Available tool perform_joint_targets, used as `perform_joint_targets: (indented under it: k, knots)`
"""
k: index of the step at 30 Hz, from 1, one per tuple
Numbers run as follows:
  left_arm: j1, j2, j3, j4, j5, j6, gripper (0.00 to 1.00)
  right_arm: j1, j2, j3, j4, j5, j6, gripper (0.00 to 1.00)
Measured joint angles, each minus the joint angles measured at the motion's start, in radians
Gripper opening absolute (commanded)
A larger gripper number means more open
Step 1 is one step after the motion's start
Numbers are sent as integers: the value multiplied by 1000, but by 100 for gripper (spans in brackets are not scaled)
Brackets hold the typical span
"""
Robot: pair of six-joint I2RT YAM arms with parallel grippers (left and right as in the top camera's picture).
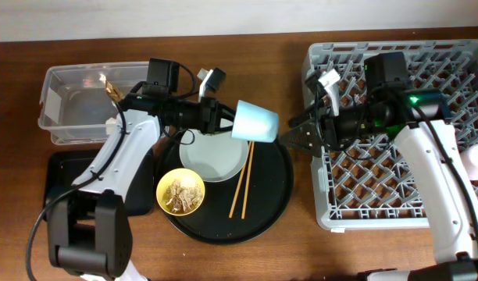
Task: Sort waste into correct bins and load items into the dishwasher rack
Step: 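Hand the blue cup from the left gripper to the right gripper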
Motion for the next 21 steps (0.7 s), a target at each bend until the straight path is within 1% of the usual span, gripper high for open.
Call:
perform_joint_targets:
  k: [6, 9, 14, 18, 21]
  knots:
    - [-45, 0, 0, 0, 16, 0, 0, 1, 11, 0, 15, -10, 0, 84]
    - [-50, 0, 0, 8, 51, 0, 0, 1, 11, 0, 17, -11, 0, 84]
    - [-60, 0, 0, 10, 69, 0, 0, 24, 18, 0, 39, -42, 0, 83]
    - [-68, 0, 0, 11, 75, 0, 0, 68, 19, 0, 53, -58, -3, 73]
    - [-68, 0, 0, 11, 89, 0, 0, 70, 23, 0, 55, -58, -4, 70]
